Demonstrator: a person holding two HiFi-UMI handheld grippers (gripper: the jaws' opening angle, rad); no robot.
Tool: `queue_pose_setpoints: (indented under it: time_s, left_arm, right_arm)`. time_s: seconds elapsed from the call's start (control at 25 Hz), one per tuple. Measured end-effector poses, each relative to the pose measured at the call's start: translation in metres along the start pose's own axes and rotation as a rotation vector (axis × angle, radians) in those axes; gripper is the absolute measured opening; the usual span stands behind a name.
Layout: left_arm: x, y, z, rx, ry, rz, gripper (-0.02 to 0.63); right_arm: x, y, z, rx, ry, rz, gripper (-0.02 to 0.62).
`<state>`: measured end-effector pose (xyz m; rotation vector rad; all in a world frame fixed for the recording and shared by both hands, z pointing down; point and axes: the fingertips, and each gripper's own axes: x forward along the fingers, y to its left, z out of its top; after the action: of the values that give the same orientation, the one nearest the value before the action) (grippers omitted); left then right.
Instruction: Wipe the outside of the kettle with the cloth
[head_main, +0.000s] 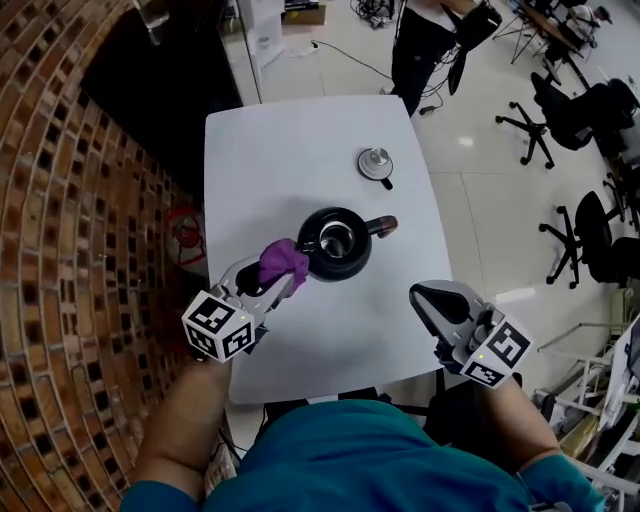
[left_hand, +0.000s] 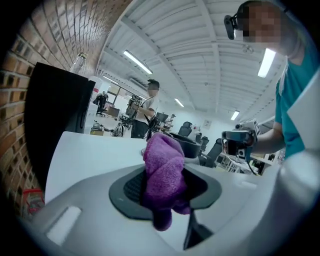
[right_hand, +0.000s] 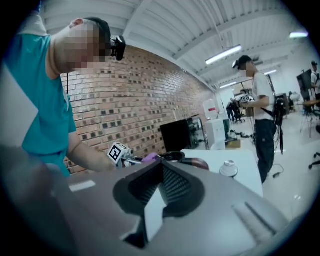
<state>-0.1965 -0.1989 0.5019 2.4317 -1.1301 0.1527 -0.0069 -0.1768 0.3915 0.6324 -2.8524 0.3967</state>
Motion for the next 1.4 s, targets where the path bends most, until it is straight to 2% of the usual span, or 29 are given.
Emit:
queue_pose_setpoints:
  time_s: [0.2, 0.44, 0.56, 0.72, 0.84, 0.96, 1.08, 1.16, 1.4]
  left_arm:
    - [0.011, 0.008, -0.012, 0.056, -0.003, -0.054, 0.161]
    - [0.027, 0.016, -0.05, 0.086, 0.058, -0.083, 0.16]
    - [0.034, 0.018, -0.077, 0.107, 0.129, -0.073, 0.16]
    - [0.044, 0.017, -0.103, 0.19, 0.242, -0.059, 0.158]
    - [0.041, 0.017, -0.094, 0.192, 0.245, -0.066, 0.158]
    - [0.017, 0.022, -0.054, 0.22, 0.188, -0.081, 0.158]
    - [0.004, 0.031, -0.005, 0.313, 0.148, -0.099, 0.158]
    - [0.007, 0.032, 0.009, 0.371, 0.16, -0.118, 0.158]
    - [0.041, 0.031, -0.015, 0.666, 0.359, -0.174, 0.158]
  right_arm:
    - [0.015, -0.014, -0.019, 0.02, 0.027, -0.019, 0.003]
    - [0.03, -0.02, -0.039, 0.05, 0.082, -0.023, 0.003]
    - [0.034, -0.021, -0.045, 0.048, 0.117, -0.026, 0.003]
    - [0.043, -0.017, -0.047, 0.033, 0.15, -0.022, 0.003]
    - [0.049, -0.013, -0.039, 0.018, 0.169, -0.019, 0.003]
    - [0.048, -0.008, -0.022, -0.011, 0.181, -0.028, 0.003]
    - [0.044, -0.003, -0.005, -0.046, 0.181, -0.045, 0.003]
    - [0.04, 0.0, -0.001, -0.072, 0.179, -0.046, 0.003]
    - [0.033, -0.019, -0.012, -0.09, 0.185, 0.01, 0.003]
